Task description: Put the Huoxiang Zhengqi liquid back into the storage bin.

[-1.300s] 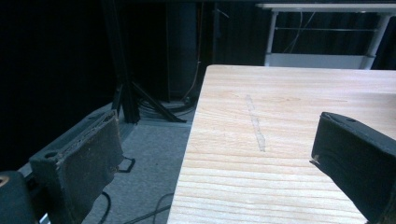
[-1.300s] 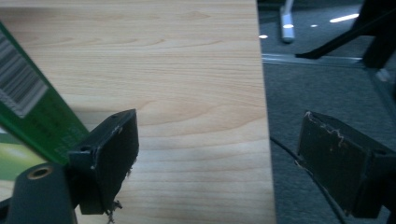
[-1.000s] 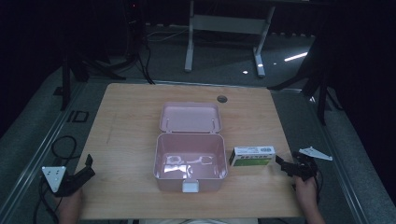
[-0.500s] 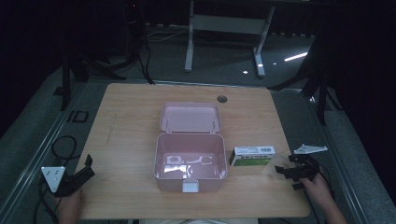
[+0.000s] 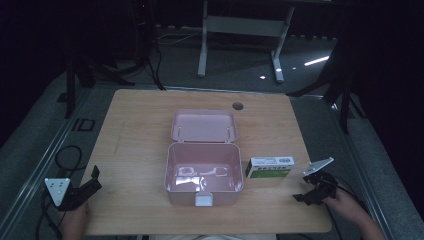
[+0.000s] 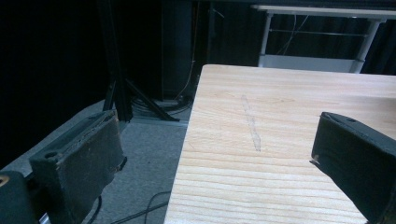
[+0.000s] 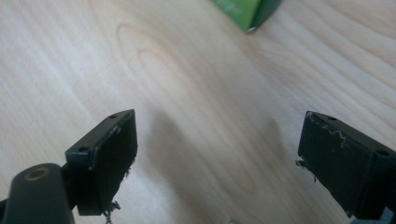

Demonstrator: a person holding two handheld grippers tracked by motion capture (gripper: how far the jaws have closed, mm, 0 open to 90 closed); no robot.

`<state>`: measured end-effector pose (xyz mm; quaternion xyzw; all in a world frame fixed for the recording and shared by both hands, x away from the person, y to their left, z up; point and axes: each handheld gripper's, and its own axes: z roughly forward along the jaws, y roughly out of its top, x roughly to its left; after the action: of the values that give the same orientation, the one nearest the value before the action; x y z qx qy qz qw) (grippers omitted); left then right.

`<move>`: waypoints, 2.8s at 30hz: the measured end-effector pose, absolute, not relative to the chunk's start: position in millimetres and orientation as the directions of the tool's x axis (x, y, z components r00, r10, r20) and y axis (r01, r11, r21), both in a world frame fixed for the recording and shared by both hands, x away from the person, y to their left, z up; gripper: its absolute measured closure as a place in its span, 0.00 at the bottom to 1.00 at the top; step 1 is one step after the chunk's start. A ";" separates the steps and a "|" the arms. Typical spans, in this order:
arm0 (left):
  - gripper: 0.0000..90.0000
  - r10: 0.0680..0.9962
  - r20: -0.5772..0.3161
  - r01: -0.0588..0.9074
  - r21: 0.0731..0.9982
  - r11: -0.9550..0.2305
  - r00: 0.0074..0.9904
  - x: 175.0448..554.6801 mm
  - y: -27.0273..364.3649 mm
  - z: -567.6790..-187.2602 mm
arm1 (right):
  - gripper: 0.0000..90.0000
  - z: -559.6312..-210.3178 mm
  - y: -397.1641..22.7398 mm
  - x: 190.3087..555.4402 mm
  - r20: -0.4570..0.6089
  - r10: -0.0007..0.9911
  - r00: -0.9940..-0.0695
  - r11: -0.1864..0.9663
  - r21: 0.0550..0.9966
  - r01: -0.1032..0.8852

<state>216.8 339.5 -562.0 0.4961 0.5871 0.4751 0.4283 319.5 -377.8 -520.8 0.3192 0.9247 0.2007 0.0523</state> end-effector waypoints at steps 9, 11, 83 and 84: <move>0.02 0.990 -0.030 0.181 0.982 0.054 -0.135 217.2 339.4 -562.0 | 0.13 -515.1 -357.9 312.0 0.026 0.511 -0.859 0.818 0.291 0.496; 0.02 0.990 -0.033 0.179 0.982 0.056 -0.134 217.1 339.6 -562.0 | 0.13 -513.9 -352.3 310.7 0.033 0.489 -0.872 0.840 0.254 0.480; 0.02 0.993 -0.035 0.193 0.980 0.056 -0.108 218.0 340.3 -562.4 | 0.32 -393.0 -234.4 355.8 -0.075 0.026 -0.997 1.000 0.019 0.025; 0.02 0.993 -0.035 0.192 0.980 0.056 -0.109 218.0 340.3 -562.4 | 0.34 -393.4 -234.4 358.8 -0.080 0.027 -0.996 1.000 0.019 0.025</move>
<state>218.0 340.3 -562.4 0.5081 0.5835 0.4625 0.4330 358.8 -234.4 -393.4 0.0129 0.9991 0.0090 0.0401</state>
